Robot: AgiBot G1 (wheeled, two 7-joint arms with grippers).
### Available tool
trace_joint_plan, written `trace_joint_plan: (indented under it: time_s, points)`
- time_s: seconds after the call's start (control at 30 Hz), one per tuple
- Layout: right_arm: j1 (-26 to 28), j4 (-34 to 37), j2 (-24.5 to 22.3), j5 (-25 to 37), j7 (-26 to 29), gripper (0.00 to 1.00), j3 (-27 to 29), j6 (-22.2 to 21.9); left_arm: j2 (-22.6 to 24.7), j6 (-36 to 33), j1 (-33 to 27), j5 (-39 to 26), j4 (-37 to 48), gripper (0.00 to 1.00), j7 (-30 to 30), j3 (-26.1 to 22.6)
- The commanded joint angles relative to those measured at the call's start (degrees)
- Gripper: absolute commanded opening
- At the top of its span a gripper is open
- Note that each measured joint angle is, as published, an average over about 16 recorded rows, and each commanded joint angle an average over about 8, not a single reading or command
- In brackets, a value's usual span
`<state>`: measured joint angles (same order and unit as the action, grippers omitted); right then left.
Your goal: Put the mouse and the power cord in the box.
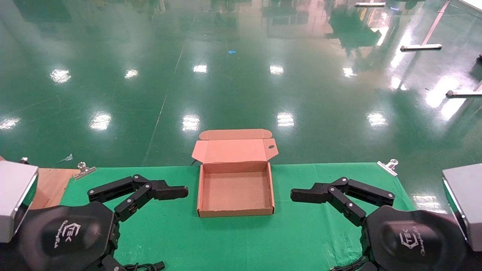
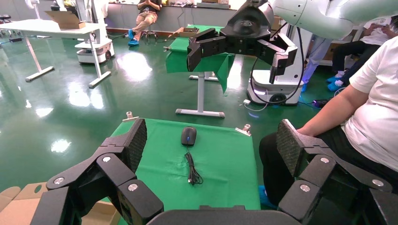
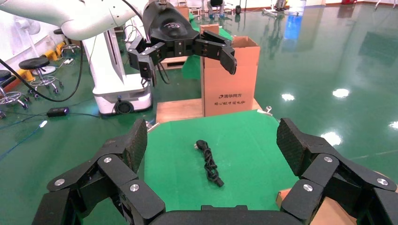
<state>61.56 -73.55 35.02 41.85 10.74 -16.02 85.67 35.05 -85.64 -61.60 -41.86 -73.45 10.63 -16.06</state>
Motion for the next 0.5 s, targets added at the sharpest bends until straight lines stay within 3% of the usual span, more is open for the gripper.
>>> trace_joint_plan:
  time_s: [0.03, 0.5]
  points:
    - [0.0, 0.0, 0.0, 0.0, 0.0, 1.0, 0.0, 0.0, 0.0, 0.0, 0.0, 0.0, 0.0, 1.0, 0.0, 0.0]
    - [0.0, 0.0, 0.0, 0.0, 0.0, 1.0, 0.0, 0.0, 0.0, 0.0, 0.0, 0.0, 0.0, 1.0, 0.0, 0.0]
